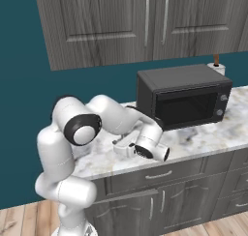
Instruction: Retrieve the wine glasses from the counter and place one next to each plate.
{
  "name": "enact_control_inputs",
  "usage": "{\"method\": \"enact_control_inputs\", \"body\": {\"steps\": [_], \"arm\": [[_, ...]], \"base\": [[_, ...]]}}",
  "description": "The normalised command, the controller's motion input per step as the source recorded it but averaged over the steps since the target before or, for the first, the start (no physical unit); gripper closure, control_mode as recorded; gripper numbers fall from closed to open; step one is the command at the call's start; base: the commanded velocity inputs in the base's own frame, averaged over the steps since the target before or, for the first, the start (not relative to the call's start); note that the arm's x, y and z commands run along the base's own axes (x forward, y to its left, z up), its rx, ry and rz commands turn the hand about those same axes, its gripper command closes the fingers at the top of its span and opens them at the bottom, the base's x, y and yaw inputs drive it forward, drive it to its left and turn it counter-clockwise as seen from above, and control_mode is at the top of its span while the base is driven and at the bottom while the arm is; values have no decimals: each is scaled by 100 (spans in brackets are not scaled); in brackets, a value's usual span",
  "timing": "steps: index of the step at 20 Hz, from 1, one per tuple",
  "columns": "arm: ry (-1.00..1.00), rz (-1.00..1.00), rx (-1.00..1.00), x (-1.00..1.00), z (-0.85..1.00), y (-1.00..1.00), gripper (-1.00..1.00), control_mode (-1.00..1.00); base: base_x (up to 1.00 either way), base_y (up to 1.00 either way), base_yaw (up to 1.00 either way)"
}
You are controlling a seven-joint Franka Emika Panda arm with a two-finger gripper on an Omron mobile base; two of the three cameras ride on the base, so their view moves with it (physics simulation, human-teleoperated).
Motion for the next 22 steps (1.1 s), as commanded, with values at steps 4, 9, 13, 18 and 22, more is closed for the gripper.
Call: {"method": "enact_control_inputs", "body": {"steps": [4,9,13,18,22], "arm": [[0,0,1,4,-4,-6,-100,-100],[3,0,0,16,0,0,-100,-100],[11,0,0,19,0,0,-100,-100],[8,0,0,14,0,0,-100,-100],[11,0,0,17,-4,0,-100,-100]], "base": [[0,0,0],[0,0,0],[0,0,0],[0,0,0],[0,0,0]]}}
